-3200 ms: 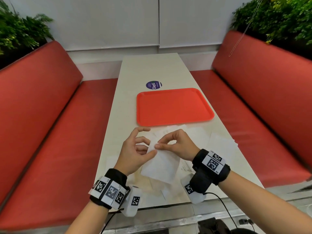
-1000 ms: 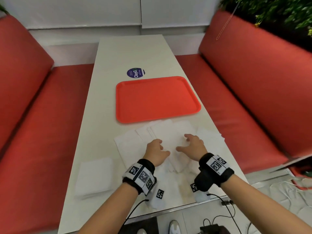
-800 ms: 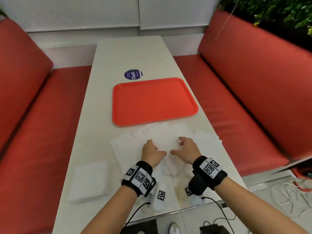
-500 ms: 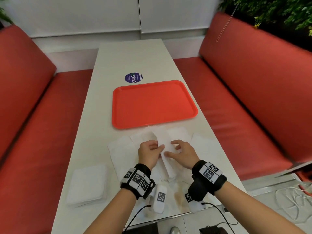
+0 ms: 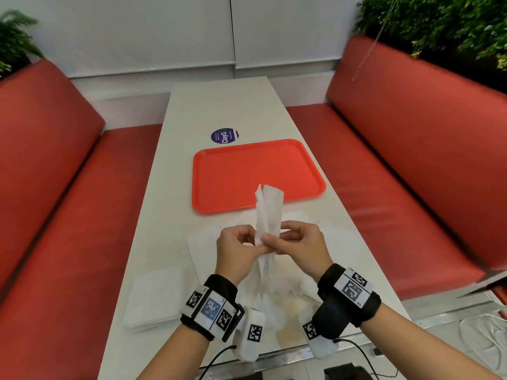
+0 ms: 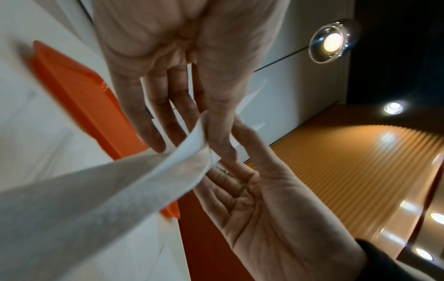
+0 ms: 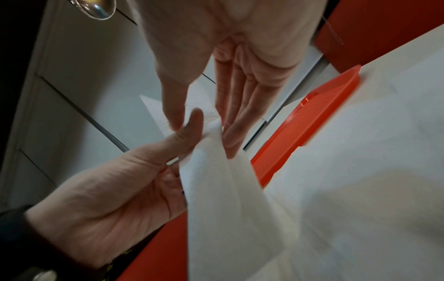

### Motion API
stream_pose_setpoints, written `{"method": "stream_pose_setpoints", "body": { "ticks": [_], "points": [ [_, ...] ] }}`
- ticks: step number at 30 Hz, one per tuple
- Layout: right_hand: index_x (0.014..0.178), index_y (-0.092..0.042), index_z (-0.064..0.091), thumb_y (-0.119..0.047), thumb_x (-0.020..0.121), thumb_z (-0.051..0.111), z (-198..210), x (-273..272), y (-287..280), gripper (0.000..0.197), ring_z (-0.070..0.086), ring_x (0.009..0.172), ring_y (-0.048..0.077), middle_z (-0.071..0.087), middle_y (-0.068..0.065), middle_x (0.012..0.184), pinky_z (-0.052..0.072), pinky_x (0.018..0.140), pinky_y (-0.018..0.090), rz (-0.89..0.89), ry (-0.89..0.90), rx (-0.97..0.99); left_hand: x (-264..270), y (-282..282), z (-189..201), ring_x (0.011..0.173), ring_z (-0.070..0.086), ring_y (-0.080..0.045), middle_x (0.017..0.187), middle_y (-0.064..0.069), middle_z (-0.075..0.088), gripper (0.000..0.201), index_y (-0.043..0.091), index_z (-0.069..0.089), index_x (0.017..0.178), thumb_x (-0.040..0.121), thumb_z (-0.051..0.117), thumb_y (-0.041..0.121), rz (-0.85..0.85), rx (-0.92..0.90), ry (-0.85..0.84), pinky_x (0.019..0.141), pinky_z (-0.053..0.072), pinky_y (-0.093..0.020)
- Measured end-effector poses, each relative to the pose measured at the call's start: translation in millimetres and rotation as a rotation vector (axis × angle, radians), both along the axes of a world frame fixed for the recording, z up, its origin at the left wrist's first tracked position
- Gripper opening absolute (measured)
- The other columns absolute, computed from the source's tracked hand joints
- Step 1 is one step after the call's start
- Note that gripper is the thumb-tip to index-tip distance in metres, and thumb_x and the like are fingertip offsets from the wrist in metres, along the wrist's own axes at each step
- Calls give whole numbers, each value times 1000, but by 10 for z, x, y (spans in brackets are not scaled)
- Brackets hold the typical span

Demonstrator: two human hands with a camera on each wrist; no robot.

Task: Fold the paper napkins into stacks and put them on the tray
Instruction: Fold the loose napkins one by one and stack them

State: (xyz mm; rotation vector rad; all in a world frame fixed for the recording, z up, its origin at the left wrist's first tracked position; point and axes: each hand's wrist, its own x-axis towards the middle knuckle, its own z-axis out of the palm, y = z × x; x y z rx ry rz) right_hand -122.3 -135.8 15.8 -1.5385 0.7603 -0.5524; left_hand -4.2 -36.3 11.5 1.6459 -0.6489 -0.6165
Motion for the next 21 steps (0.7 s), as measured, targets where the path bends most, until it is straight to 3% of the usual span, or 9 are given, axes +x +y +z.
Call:
{"method": "stream_pose_setpoints", "body": {
  "ticks": [3, 5, 7, 8, 11, 14, 17, 19, 21],
  "points": [
    [91, -8, 76, -10, 87, 70, 37, 14, 73, 7, 74, 73, 24, 76, 9, 75, 60, 71, 35, -39, -50, 41, 44, 119, 14, 69, 56, -15, 62, -3, 54, 43, 10, 54, 55, 53, 95, 24, -48, -20, -17, 74, 48, -29],
    [87, -4, 75, -3, 91, 62, 51, 10, 85, 14, 74, 72, 23, 76, 9, 76, 58, 65, 30, -81, -80, 89, 96, 203, 29, 68, 59, -15, 64, -3, 60, 38, 5, 55, 59, 60, 92, 16, -22, -48, 50, 73, 50, -33],
    [83, -3, 73, -2, 93, 58, 49, -7, 67, 18, 72, 70, 21, 75, 5, 75, 56, 61, 28, -118, -88, 122, 150, 293, 54, 62, 57, -12, 62, 0, 62, 34, 5, 52, 62, 69, 85, 8, 39, -98, 135, 67, 49, -29],
    [81, -3, 72, -3, 93, 58, 44, -17, 62, 19, 69, 68, 19, 74, 2, 72, 55, 61, 28, -130, -88, 126, 185, 349, 62, 63, 58, -12, 63, -2, 64, 32, 5, 52, 65, 73, 83, 7, 75, -113, 169, 68, 49, -28],
    [81, -9, 71, -6, 95, 56, 32, -64, 20, 21, 65, 65, 13, 71, -5, 69, 53, 61, 29, -161, -77, 138, 301, 478, 62, 78, 67, -24, 86, -18, 74, 22, -8, 59, 86, 82, 76, 7, 149, -120, 258, 78, 54, -41],
    [91, -16, 71, -11, 96, 54, 41, -103, 5, 19, 67, 69, 12, 73, -6, 77, 53, 65, 34, -161, -54, 139, 385, 582, 33, 80, 70, -29, 91, -17, 75, 24, -6, 57, 98, 83, 73, 4, 191, -83, 287, 76, 56, -40],
    [102, -19, 68, -12, 96, 55, -20, -108, -43, 16, 70, 75, 13, 74, -4, 83, 55, 71, 38, -185, -10, 110, 406, 635, 28, 77, 72, -20, 92, -10, 74, 25, 5, 58, 102, 83, 73, 4, 217, -80, 260, 66, 58, -31],
    [113, -16, 64, -13, 93, 59, -129, -122, -119, 21, 71, 82, 19, 75, 2, 88, 57, 77, 41, -210, 81, 56, 405, 655, 40, 82, 73, -18, 95, -7, 75, 24, 7, 62, 105, 84, 72, 4, 220, -101, 254, 70, 58, -29],
    [127, -15, 54, -17, 90, 64, -220, -137, -192, 38, 68, 95, 24, 72, 6, 102, 54, 88, 44, -207, 209, 16, 402, 675, 62, 89, 73, -20, 98, -7, 76, 23, 6, 67, 107, 85, 72, 5, 205, -118, 253, 76, 58, -31]
  ]
}}
